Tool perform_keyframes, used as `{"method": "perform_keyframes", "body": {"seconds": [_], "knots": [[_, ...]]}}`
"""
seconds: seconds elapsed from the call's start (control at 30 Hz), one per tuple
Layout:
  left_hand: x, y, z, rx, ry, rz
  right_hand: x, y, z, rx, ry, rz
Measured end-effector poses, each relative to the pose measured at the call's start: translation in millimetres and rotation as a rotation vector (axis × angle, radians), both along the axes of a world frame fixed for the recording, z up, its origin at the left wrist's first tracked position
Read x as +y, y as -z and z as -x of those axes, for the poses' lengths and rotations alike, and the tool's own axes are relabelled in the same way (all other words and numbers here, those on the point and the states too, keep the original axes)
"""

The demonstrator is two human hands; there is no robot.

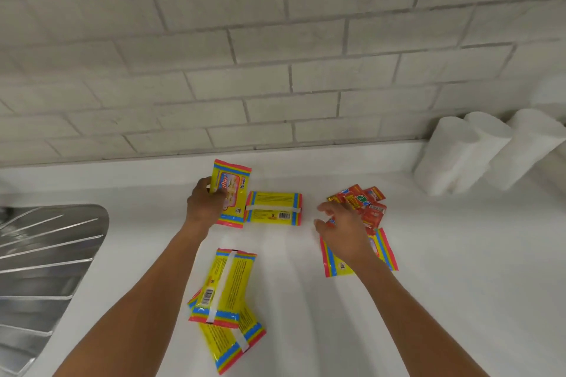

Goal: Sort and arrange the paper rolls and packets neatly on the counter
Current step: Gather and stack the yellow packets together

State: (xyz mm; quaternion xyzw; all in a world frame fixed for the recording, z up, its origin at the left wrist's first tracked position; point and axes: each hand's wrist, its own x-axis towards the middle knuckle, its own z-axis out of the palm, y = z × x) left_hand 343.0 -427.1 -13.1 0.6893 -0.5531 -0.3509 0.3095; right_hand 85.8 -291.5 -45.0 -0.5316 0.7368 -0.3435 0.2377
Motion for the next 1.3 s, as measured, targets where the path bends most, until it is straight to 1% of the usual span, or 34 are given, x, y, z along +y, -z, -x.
{"method": "perform_keyframes", "body": {"seconds": [0.1, 0.4, 0.53, 0.63, 0.93, 1.17, 1.3], "knots": [[-14, 8, -11, 0.002, -0.027, -0.031, -12, 1, -10, 0.055, -0.025, 0.001], [-42, 34, -28, -0.048, -0.051, -0.136, -40, 4, -33, 0.131, -0.073, -0.054], [-45, 44, -31, -0.046, -0.058, -0.180, -48, 5, -44, 0.123, -0.105, -0.085], [-47, 50, -32, -0.060, -0.064, -0.177, -53, 6, -49, 0.125, -0.129, -0.100], [-51, 54, -28, -0.288, -0.029, -0.092, -60, 8, -57, 0.155, -0.157, -0.143], [-48, 61, -30, -0.437, -0.046, -0.117, -64, 11, -60, 0.289, -0.222, -0.167], [-48, 63, -32, -0.446, -0.042, -0.109, -72, 14, -62, 0.346, -0.253, -0.186]]}}
